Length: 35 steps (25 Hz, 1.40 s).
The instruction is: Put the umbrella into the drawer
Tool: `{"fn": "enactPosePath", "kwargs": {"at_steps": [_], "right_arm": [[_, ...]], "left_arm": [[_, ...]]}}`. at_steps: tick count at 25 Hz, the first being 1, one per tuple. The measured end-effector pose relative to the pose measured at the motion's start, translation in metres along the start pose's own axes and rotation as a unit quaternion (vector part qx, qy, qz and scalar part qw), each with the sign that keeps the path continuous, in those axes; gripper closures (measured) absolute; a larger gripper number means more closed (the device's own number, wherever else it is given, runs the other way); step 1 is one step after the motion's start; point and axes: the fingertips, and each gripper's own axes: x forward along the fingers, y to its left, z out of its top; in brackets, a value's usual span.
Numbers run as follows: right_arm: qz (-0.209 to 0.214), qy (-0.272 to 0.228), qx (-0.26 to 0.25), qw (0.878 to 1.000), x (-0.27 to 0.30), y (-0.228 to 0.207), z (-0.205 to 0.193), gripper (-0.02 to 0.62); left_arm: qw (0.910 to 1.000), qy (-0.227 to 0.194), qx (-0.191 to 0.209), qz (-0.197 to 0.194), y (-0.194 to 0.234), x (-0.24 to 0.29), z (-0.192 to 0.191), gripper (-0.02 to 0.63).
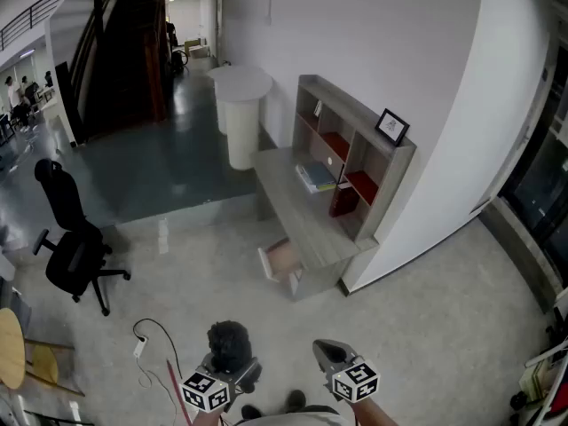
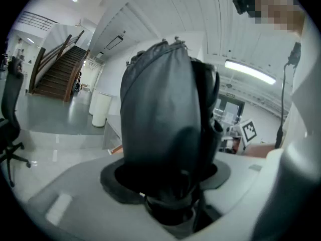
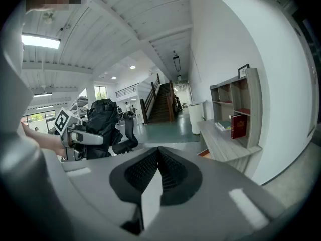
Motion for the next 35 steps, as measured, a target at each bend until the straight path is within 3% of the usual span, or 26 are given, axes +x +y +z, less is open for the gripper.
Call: {"fn": "enactPosePath", "kwargs": {"at_steps": [22, 35], "right_arm": [[0.019, 0.01, 0.022, 1.0, 0.005, -0.024, -0.007, 0.589], [0.046, 0.026, 0.02, 0.998, 0.006, -0.066, -0.009, 0.589]], "left_arm": [[0.9999, 0.005, -0.005, 0.012, -0.002, 0.025, -0.002, 0.339], [0.9986, -0.005, -0.02, 0.048, -0.011, 0.058, 0.002, 0.339]]}}
